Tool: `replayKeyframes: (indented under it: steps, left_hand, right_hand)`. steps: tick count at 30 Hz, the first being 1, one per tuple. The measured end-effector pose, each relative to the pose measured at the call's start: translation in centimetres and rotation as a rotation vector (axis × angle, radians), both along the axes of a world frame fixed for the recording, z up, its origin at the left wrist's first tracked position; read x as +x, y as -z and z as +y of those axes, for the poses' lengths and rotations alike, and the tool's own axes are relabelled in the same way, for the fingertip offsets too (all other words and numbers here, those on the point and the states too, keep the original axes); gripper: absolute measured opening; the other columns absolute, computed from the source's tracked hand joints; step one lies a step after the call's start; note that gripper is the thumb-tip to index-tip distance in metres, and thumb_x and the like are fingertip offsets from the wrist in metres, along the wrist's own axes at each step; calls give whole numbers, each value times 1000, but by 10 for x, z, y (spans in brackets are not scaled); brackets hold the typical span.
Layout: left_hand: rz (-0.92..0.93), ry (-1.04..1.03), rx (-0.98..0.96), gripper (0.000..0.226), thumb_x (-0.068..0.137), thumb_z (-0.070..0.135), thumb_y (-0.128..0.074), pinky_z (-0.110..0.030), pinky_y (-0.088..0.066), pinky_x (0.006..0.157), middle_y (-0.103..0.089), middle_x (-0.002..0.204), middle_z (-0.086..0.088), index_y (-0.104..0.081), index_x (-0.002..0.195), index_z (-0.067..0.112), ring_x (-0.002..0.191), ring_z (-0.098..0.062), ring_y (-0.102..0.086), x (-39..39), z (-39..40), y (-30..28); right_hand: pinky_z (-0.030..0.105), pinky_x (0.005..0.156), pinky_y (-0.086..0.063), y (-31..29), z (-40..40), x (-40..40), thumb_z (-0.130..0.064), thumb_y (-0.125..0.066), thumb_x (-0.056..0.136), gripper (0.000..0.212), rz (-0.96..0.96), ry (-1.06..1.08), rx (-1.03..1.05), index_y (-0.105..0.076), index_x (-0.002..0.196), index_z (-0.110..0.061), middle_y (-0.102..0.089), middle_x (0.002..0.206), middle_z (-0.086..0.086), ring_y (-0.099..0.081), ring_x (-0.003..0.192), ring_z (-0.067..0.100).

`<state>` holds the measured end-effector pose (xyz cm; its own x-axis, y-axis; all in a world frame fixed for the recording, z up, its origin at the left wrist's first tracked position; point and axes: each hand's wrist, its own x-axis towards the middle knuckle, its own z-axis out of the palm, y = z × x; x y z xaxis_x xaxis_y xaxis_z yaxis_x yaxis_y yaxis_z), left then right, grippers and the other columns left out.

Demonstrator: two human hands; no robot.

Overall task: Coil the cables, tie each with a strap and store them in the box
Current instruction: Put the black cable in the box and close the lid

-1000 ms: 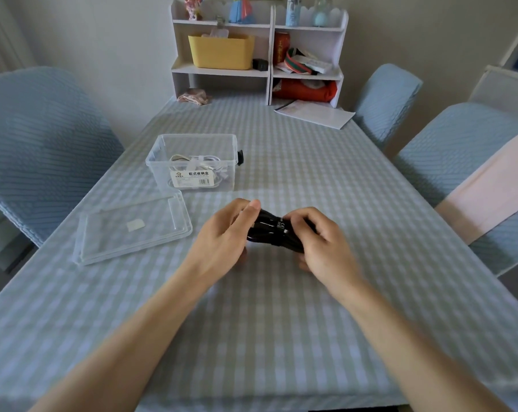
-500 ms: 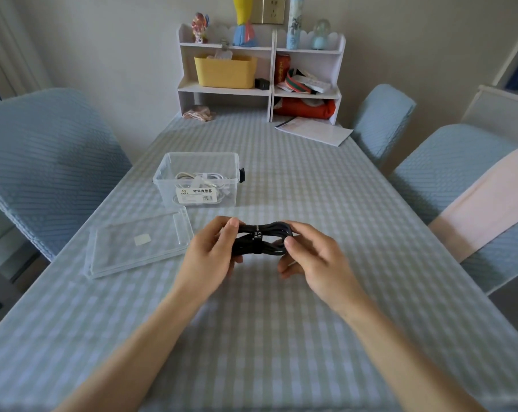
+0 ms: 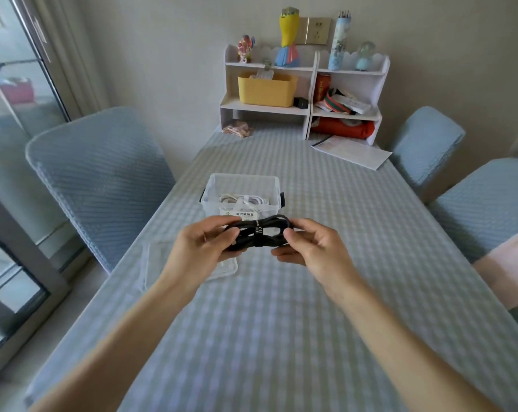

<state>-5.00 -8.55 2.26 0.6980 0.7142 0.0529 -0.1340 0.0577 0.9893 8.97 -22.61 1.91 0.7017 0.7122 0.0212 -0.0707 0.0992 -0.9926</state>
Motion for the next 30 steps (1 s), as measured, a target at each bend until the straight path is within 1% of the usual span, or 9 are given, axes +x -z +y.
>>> replayKeyframes:
  steps: [4,9,12,15,17,20,22,25,30]
  left_hand:
    - [-23,-73,-141,17,95,0,-59,-31,-60,80,-73,104,-19,-71,106,3,92,-31,-73,4,32,-8]
    - [-20,-151,-229,14,95,-1,-59,-32,-61,80,-73,106,-18,-72,99,3,95,-29,-72,13,72,-29]
    - [2,-204,-240,13,94,0,-60,-32,-61,81,-71,109,-18,-72,96,5,98,-30,-71,18,93,-33]
    - [28,-230,-239,13,94,0,-61,-32,-60,82,-70,112,-21,-72,97,5,101,-33,-70,30,112,-32]
    - [32,-242,-238,13,94,0,-61,-31,-60,79,-70,112,-21,-71,100,5,104,-34,-70,38,121,-30]
    - [9,-246,-262,14,95,0,-59,-33,-58,81,-72,105,-19,-72,99,4,100,-32,-71,50,133,-27]
    - [-18,-261,-294,15,96,0,-58,-35,-57,83,-73,104,-19,-71,99,4,99,-32,-71,58,137,-23]
    - [-41,-283,-314,14,96,2,-58,-37,-57,84,-73,98,-20,-71,98,4,96,-35,-69,68,145,-13]
    - [-103,-325,-359,14,96,2,-58,-32,-60,76,-75,89,-12,-72,97,6,87,-29,-71,70,155,-6]
  right_hand:
    - [27,66,-60,-13,17,14,-12,-59,99,13,-42,32,-77,-69,104,-7,-75,88,9,-73,70,19]
    - [27,62,-56,-25,36,47,-11,-60,97,18,-329,80,-257,-69,84,-18,-75,83,3,-71,66,11]
    - [31,70,-58,-27,59,66,-13,-64,93,20,-530,102,-367,-68,78,-26,-74,79,-2,-72,73,13]
    - [18,78,-53,-32,92,81,-12,-65,90,13,-758,19,-491,-74,96,-20,-72,88,-6,-67,83,6]
    - [20,87,-53,-35,114,89,-11,-66,89,22,-860,-73,-559,-74,110,-14,-74,103,-1,-66,92,7]
    - [28,92,-52,-41,148,99,-21,-74,85,41,-911,-284,-720,-65,125,-17,-68,122,-1,-64,105,12]
    - [33,88,-54,-43,166,102,-30,-74,83,51,-956,-436,-895,-59,131,-25,-63,125,-5,-63,107,16]
    - [38,79,-59,-41,192,101,-34,-69,83,51,-1039,-566,-1068,-54,131,-34,-63,113,-6,-67,93,21]
    - [34,63,-58,-37,199,111,-21,-74,76,43,-1068,-477,-983,-58,116,-26,-60,96,-3,-65,78,17]
